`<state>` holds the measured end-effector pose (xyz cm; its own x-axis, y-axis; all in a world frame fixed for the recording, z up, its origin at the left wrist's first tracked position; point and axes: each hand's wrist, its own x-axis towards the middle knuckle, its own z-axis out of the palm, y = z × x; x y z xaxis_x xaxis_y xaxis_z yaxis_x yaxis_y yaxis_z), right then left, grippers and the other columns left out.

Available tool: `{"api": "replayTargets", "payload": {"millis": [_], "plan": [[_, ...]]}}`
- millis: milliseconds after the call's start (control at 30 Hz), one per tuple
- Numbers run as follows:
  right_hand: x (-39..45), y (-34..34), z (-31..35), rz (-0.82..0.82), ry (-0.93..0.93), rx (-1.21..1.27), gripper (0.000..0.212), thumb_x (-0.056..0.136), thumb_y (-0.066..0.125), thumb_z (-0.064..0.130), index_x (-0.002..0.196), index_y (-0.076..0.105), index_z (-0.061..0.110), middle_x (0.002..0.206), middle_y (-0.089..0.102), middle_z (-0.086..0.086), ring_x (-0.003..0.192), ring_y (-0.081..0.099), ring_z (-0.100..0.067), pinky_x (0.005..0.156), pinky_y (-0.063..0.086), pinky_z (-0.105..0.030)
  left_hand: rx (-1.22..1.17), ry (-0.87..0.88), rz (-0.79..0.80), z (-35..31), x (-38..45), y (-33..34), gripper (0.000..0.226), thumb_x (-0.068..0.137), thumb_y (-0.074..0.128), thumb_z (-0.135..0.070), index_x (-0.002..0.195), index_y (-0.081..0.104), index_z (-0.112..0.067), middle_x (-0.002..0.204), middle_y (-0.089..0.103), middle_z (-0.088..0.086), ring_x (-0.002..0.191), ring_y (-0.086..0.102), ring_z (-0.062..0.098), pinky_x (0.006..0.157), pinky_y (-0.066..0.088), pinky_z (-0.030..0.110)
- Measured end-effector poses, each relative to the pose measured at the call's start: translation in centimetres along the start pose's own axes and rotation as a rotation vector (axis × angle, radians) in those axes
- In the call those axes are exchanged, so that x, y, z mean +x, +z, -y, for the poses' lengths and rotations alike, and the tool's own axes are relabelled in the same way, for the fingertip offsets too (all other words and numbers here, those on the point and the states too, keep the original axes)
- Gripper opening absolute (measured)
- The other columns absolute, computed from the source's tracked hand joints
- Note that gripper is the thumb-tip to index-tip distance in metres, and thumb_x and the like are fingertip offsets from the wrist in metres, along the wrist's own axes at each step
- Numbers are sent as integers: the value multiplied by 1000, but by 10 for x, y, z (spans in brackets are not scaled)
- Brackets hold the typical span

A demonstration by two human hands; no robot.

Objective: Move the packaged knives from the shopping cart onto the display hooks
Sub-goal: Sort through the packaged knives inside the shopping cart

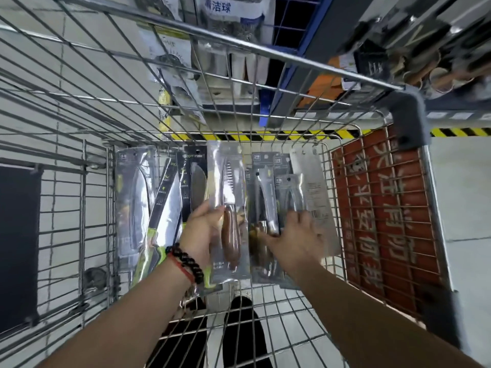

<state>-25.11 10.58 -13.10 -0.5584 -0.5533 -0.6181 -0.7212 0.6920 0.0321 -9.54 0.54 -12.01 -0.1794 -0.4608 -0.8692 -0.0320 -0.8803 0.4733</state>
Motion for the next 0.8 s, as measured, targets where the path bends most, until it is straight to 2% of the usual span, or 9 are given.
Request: {"api": "replayTargets", "payload": {"millis": [167,233,333,400,433,500,633,733,800], "plan": [[0,6,10,-44,50,71,54,73,60,63,107,59,20,121,41,-2,112,45,-25,92,46,-42,94,28,81,13,-7,3,31,91,57,-43,119,56,-31,124,54,-8,110,50,12,91,34,27],[-4,2,6,-54,127,344,43,75,66,55,103,58,23,109,54,3,94,57,-18,77,55,-38,92,8,106,13,-8,3,54,93,58,-35,142,39,-26,123,48,-10,107,44,10,95,28,30],[-11,-25,-3,15,225,878,30,82,71,34,105,54,24,84,67,4,69,66,-14,53,53,-27,120,32,102,12,-3,9,69,91,62,-34,149,28,-23,136,49,-7,121,47,16,108,28,37],[-16,-44,-12,28,163,1051,35,82,70,24,113,53,24,89,68,1,76,68,-17,60,55,-30,117,38,113,12,-2,17,68,86,65,-41,144,36,-25,145,40,-8,131,40,20,114,25,45],[-19,-51,-15,47,114,1116,36,82,69,23,115,53,25,93,68,-1,82,69,-22,68,58,-38,117,44,128,10,-4,22,57,87,63,-42,138,44,-25,141,38,-12,129,39,17,112,25,40],[-24,-59,-13,141,20,1161,32,83,68,26,111,52,24,98,66,-7,89,68,-30,79,58,-49,97,31,199,10,-9,33,46,90,58,-45,132,50,-26,141,42,-10,119,46,10,104,33,34],[-31,-49,11,281,-124,1122,9,92,58,31,97,57,24,99,65,-7,91,66,-21,80,55,-37,40,-7,234,9,-20,52,56,77,71,-45,123,52,-20,106,63,-5,89,67,12,79,55,33],[-27,-41,10,60,-50,1073,9,96,54,27,97,63,30,107,59,3,96,58,-5,82,46,-17,80,27,105,8,-13,47,88,78,74,-44,148,28,-18,141,47,0,125,47,21,107,38,44],[-15,-35,-5,-139,108,843,19,93,57,30,110,63,25,114,58,0,100,57,-11,79,46,-16,86,38,82,9,-7,40,101,76,75,-46,153,14,-24,155,30,2,138,34,26,113,28,50]]}}
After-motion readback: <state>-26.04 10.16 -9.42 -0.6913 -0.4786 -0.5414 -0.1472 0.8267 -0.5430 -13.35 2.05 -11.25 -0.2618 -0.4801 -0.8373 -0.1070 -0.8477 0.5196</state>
